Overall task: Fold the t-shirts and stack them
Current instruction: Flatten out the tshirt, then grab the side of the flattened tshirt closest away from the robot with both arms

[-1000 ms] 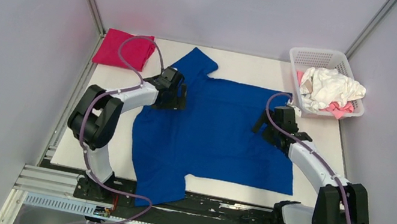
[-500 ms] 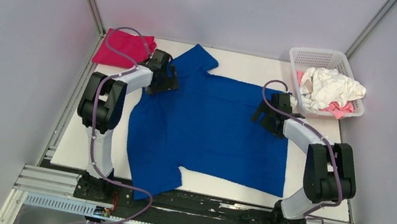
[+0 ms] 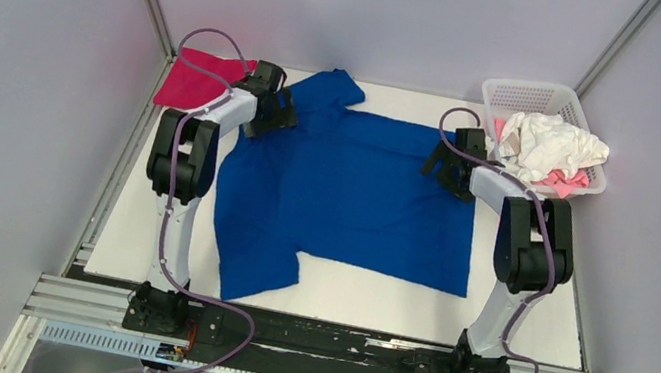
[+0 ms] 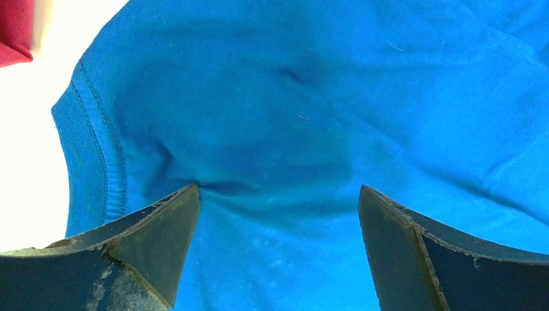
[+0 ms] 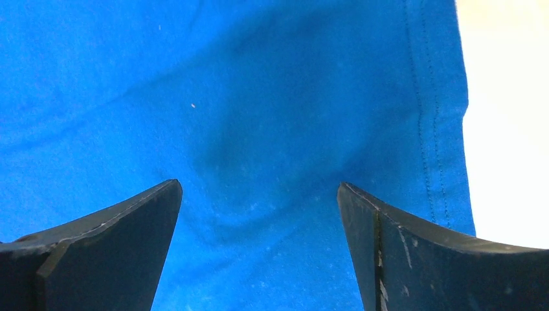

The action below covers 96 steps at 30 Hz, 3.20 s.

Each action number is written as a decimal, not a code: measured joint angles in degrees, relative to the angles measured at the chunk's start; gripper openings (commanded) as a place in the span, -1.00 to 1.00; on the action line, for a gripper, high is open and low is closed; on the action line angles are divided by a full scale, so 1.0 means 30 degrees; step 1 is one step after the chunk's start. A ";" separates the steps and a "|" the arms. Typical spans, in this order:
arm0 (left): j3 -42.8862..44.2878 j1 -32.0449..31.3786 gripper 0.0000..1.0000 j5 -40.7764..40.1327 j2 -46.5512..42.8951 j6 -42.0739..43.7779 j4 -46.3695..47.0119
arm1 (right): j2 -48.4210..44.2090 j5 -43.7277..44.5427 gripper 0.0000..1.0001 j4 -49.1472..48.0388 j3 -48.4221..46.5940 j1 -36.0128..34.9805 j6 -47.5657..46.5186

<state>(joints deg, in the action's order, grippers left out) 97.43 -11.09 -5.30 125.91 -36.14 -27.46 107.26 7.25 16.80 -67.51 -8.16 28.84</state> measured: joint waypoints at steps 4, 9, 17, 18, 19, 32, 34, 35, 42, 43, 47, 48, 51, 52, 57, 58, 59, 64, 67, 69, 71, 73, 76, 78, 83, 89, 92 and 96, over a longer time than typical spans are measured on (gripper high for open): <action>0.0226 0.0015 1.00 -0.0007 0.0109 -0.0015 -0.0160 | 0.1355 -0.0189 1.00 -0.0393 -0.1654 0.0576 -0.0080; 0.0248 0.0124 1.00 0.0466 0.0102 -0.0066 -0.0109 | 0.1749 -0.0444 1.00 -0.0525 -0.2222 0.0918 -0.0109; -0.3985 -0.0328 1.00 0.1209 -0.3155 -0.0117 0.0583 | -0.2193 -0.0772 1.00 -0.0087 0.1035 0.0306 -0.0138; -0.4692 -0.0554 1.00 0.1064 -0.3898 -0.0109 0.0503 | -0.3300 -0.0743 1.00 -0.0022 0.1661 0.0036 -0.0124; -0.5632 -0.0933 1.00 0.0794 -0.4969 -0.0087 0.0364 | -0.4597 -0.0714 1.00 0.0007 0.2302 -0.0313 -0.0080; -1.5766 -0.7140 0.99 -0.2171 -1.7813 -0.3067 -0.4306 | -1.7624 0.0153 1.00 -0.0729 1.1562 -0.1195 0.3118; -1.7194 -0.8510 0.96 -0.2390 -1.8935 -0.4299 -0.5916 | -1.8331 0.0415 1.00 -0.0685 1.2072 -0.1122 0.3373; -1.7733 -0.9238 0.91 -0.2331 -1.9387 -0.4787 -0.6492 | -1.8695 0.0517 1.00 -0.0685 1.2269 -0.1093 0.3446; -2.0378 -1.3362 0.64 -0.1479 -2.1056 -0.8568 -0.9027 | -1.9402 0.0787 1.00 -0.0750 1.2437 -0.1071 0.3519; -2.0458 -1.3661 0.62 -0.1421 -2.0954 -0.8910 -0.9151 | -1.9373 0.0801 1.00 -0.0758 1.2451 -0.1071 0.3519; -2.0502 -1.4200 0.48 -0.1413 -1.9846 -0.9544 -0.8939 | -1.9001 0.0918 1.00 -0.0758 1.2473 -0.1071 0.3512; -2.0502 -1.4243 0.43 -0.1435 -1.9460 -0.9588 -0.8779 | -1.8892 0.0918 1.00 -0.0758 1.2473 -0.1071 0.3512; -2.0502 -1.4258 0.35 -0.1581 -1.8236 -0.9581 -0.8138 | -1.8673 0.0918 1.00 -0.0758 1.2488 -0.1071 0.3504; -2.0502 -1.4258 0.33 -0.1588 -1.7908 -0.9581 -0.7985 | -1.8622 0.0925 1.00 -0.0750 1.2488 -0.1071 0.3504; -2.0312 -1.4273 0.22 -0.1494 -1.7442 -0.9566 -0.7584 | -1.8498 0.1064 1.00 -0.0750 1.2488 -0.1071 0.3497; -2.0334 -1.4273 0.20 -0.1457 -1.7442 -0.9566 -0.7497 | -1.8498 0.1100 1.00 -0.0750 1.2488 -0.1064 0.3497; -2.0363 -1.4273 0.16 -0.1392 -1.7442 -0.9551 -0.7366 | -1.8498 0.1151 1.00 -0.0750 1.2488 -0.1056 0.3497; -2.0385 -1.4294 -0.49 -0.1071 -1.7223 -0.9420 -0.6645 | -1.8498 0.1413 1.00 -0.0736 1.2488 -0.1056 0.3519; -2.0240 -1.4309 -0.99 -0.0743 -1.6946 -0.9267 -0.5989 | -1.8586 0.1639 1.00 -0.0590 1.2488 -0.1042 0.3701; -2.0079 -1.4324 -1.00 -0.0670 -1.6830 -0.9180 -0.5952 | -1.8775 0.1894 1.00 -0.0255 1.2488 -0.0998 0.4029; -2.0072 -1.4324 -1.00 -0.0597 -1.6830 -0.9012 -0.5938 | -1.9081 0.2302 1.00 0.0393 1.2488 -0.0976 0.4590; -2.0087 -1.4324 -1.00 -0.0539 -1.6881 -0.8874 -0.5916 | -1.9431 0.2681 1.00 0.1333 1.2488 -0.0969 0.5217; -2.0232 -1.4302 -1.00 -0.0408 -1.7099 -0.8677 -0.5829 | -2.0057 0.3235 1.00 0.3155 1.2488 -0.0969 0.6397; -2.0327 -1.4302 -1.00 -0.0284 -1.7216 -0.8349 -0.5763 | -2.0611 0.3424 1.00 0.4175 1.2582 -0.0969 0.7125; -2.0495 -1.4302 -1.00 0.0240 -1.7435 -0.7628 -0.5748 | -2.2039 0.3840 0.86 0.5639 1.3974 -0.0969 0.8939; -2.0932 -1.4302 -1.00 0.1173 -1.7945 -0.6987 -0.5697 | -2.1937 0.4911 0.43 0.6659 1.5591 -0.0962 1.1016; -2.1165 -1.4309 -1.00 0.1472 -1.8287 -0.6892 -0.5690 | -2.1303 0.5297 0.35 0.6725 1.5722 -0.0962 1.1628; -2.1325 -1.4309 -1.00 0.1690 -1.8535 -0.6841 -0.5785 | -1.9963 0.5625 0.23 0.6295 1.5773 -0.0962 1.2036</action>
<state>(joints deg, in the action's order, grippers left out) 33.45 -54.02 -0.23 70.30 -56.66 -44.82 47.37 24.12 35.68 -20.18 -11.05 64.95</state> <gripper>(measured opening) 0.017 0.656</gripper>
